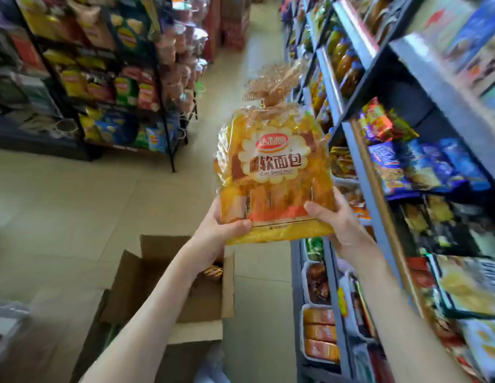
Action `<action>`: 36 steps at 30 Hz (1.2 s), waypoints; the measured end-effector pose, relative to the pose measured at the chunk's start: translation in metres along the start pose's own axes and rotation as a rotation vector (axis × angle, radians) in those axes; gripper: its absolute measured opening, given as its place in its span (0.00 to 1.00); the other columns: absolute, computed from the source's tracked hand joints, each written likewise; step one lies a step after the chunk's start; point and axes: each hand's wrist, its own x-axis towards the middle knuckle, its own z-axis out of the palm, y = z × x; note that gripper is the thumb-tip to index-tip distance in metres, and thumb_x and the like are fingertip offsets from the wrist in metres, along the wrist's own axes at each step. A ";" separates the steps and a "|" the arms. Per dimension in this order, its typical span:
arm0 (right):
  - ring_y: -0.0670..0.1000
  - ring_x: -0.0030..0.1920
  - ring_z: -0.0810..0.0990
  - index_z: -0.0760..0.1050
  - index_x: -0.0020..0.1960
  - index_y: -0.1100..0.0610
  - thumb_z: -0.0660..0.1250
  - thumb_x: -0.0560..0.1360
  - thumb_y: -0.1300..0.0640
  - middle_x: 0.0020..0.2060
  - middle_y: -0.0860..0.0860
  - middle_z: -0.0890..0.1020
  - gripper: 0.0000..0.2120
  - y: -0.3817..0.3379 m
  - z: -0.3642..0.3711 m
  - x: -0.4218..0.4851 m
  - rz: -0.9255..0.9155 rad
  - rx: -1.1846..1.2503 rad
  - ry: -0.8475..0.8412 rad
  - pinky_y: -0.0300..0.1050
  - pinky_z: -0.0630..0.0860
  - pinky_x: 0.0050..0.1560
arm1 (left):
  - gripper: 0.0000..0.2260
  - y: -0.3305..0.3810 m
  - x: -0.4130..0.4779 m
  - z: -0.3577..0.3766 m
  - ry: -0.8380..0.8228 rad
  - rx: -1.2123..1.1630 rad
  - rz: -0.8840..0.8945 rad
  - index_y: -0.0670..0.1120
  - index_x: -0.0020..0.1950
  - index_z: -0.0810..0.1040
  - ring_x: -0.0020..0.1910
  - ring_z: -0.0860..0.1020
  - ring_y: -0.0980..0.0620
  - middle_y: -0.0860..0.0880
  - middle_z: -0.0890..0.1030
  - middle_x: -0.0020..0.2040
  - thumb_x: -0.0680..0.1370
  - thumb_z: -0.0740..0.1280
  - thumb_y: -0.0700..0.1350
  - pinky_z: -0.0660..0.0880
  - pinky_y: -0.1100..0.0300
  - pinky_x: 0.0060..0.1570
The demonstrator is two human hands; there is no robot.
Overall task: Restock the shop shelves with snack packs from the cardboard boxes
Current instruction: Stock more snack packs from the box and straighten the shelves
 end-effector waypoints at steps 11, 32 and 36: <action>0.38 0.48 0.81 0.72 0.56 0.46 0.77 0.64 0.57 0.44 0.36 0.82 0.24 -0.093 -0.090 -0.233 -0.393 -0.222 0.590 0.32 0.75 0.48 | 0.54 0.048 -0.031 0.206 -0.409 0.213 0.338 0.50 0.73 0.51 0.53 0.81 0.59 0.55 0.79 0.57 0.56 0.82 0.48 0.78 0.64 0.48; 0.37 0.55 0.77 0.63 0.64 0.40 0.78 0.66 0.51 0.56 0.36 0.75 0.34 -0.105 -0.109 -0.395 -0.241 -0.532 1.019 0.42 0.76 0.58 | 0.50 -0.018 -0.075 0.353 -0.820 0.130 0.402 0.53 0.72 0.49 0.69 0.71 0.48 0.43 0.66 0.71 0.62 0.79 0.60 0.75 0.56 0.62; 0.34 0.56 0.75 0.60 0.62 0.32 0.77 0.64 0.48 0.55 0.30 0.75 0.35 -0.084 -0.105 -0.396 -0.209 -0.483 1.034 0.32 0.75 0.53 | 0.46 -0.025 -0.085 0.344 -0.841 0.140 0.424 0.57 0.71 0.48 0.70 0.69 0.48 0.42 0.64 0.72 0.65 0.78 0.57 0.73 0.59 0.62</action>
